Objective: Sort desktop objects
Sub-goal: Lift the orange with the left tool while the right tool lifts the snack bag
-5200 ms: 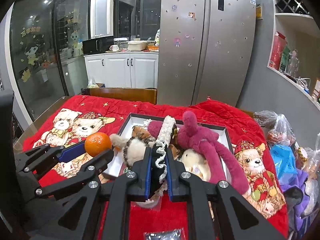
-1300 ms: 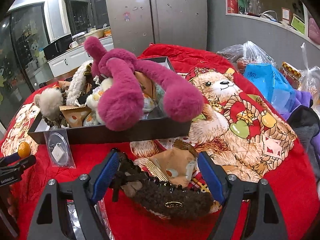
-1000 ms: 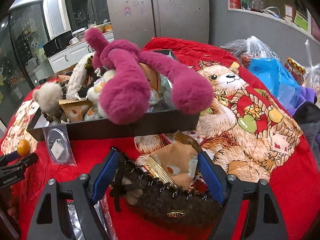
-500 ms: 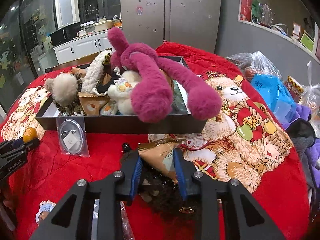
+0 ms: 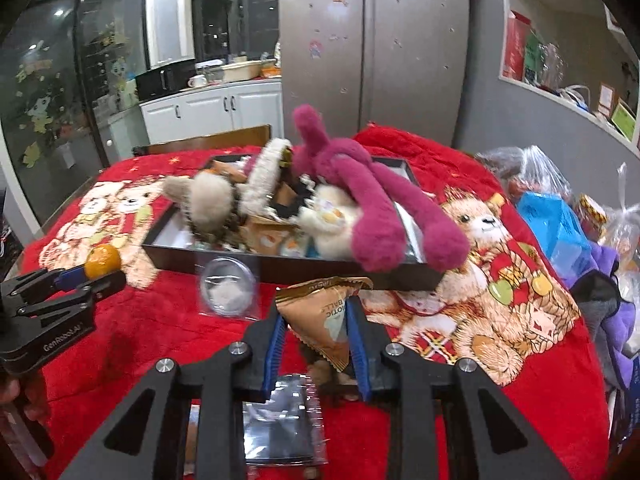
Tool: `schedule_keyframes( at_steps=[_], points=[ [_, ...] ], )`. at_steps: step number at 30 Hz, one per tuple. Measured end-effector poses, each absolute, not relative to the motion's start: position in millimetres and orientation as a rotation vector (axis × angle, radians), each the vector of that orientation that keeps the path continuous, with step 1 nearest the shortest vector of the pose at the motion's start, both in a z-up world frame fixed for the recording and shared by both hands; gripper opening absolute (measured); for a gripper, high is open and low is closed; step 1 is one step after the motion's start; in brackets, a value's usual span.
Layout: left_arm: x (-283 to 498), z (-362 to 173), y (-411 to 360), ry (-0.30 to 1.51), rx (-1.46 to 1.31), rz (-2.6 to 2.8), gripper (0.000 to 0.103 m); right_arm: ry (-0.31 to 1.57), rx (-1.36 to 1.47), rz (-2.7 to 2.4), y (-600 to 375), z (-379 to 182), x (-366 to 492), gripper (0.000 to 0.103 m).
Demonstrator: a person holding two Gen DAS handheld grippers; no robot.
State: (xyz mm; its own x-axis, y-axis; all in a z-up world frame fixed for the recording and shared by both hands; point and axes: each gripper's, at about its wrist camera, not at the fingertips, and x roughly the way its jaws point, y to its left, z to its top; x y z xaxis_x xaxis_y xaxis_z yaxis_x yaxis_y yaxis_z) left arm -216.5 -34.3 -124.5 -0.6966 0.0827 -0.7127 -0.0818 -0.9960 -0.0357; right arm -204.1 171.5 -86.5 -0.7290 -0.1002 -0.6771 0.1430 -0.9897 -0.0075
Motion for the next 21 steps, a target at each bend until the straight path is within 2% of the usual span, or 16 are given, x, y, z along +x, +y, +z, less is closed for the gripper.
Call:
schedule_keyframes(
  at_steps=[21],
  points=[
    [-196.0,-79.3,-10.5,-0.03,-1.078,2.831,0.038,0.139,0.96,-2.762,130.9,-46.3,-179.4,0.03]
  ],
)
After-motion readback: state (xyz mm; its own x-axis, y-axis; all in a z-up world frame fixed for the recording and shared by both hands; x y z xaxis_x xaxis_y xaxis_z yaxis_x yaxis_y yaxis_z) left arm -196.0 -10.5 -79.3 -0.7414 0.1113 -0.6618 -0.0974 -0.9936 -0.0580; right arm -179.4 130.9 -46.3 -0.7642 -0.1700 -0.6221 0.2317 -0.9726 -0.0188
